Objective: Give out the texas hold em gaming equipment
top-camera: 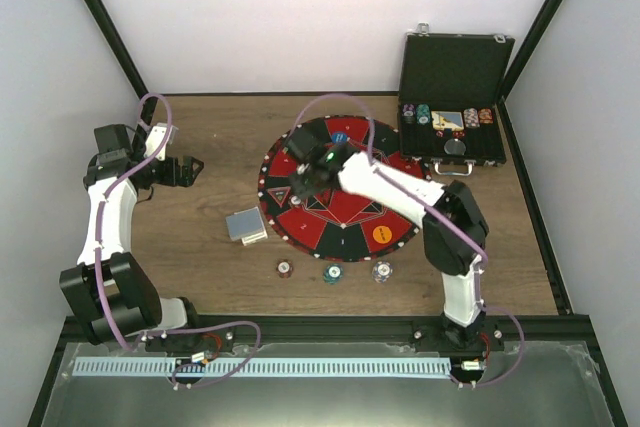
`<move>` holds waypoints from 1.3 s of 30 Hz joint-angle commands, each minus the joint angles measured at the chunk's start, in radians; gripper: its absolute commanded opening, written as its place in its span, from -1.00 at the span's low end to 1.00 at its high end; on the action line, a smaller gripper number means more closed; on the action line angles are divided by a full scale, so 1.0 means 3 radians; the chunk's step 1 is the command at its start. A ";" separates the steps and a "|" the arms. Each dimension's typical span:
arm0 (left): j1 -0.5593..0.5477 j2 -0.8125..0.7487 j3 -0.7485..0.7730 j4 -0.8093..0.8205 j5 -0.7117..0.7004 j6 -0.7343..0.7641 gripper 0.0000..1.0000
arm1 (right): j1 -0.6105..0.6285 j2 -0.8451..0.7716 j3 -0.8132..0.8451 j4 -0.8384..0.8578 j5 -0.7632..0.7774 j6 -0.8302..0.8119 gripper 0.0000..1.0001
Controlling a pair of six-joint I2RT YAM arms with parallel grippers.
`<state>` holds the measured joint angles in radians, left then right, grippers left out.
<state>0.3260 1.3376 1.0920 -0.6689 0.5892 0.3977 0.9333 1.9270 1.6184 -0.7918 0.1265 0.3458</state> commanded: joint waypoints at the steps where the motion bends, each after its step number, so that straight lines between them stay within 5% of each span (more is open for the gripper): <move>1: 0.0018 -0.0009 0.0100 -0.0016 0.0085 0.0024 1.00 | -0.0567 0.0141 0.0400 0.0091 0.0128 -0.0309 -0.48; 13: 0.0018 0.0096 0.0157 -0.0005 0.0161 0.0006 1.00 | -0.1502 0.1518 0.1615 0.0104 0.0161 -0.0495 -0.52; 28: 0.0020 0.0104 0.0139 -0.0013 0.0150 0.0064 1.00 | -0.1670 0.1912 0.1824 0.0131 0.0055 -0.0493 -0.44; 30: 0.0020 0.0111 0.0139 -0.0015 0.0155 0.0065 1.00 | -0.1673 0.1912 0.1820 0.0120 0.0064 -0.0504 -0.35; 35: 0.0018 0.0112 0.0134 -0.0032 0.0155 0.0074 1.00 | -0.1670 0.1893 0.1874 0.0077 0.0106 -0.0514 0.27; 39: 0.0020 0.0110 0.0138 -0.0040 0.0156 0.0076 1.00 | -0.1671 0.1827 0.1969 0.0021 0.0129 -0.0505 0.40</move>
<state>0.3267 1.3670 1.1183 -0.6746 0.6147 0.4019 0.4351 2.4882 2.1509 -0.7490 0.1543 0.1974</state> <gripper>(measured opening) 0.999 0.689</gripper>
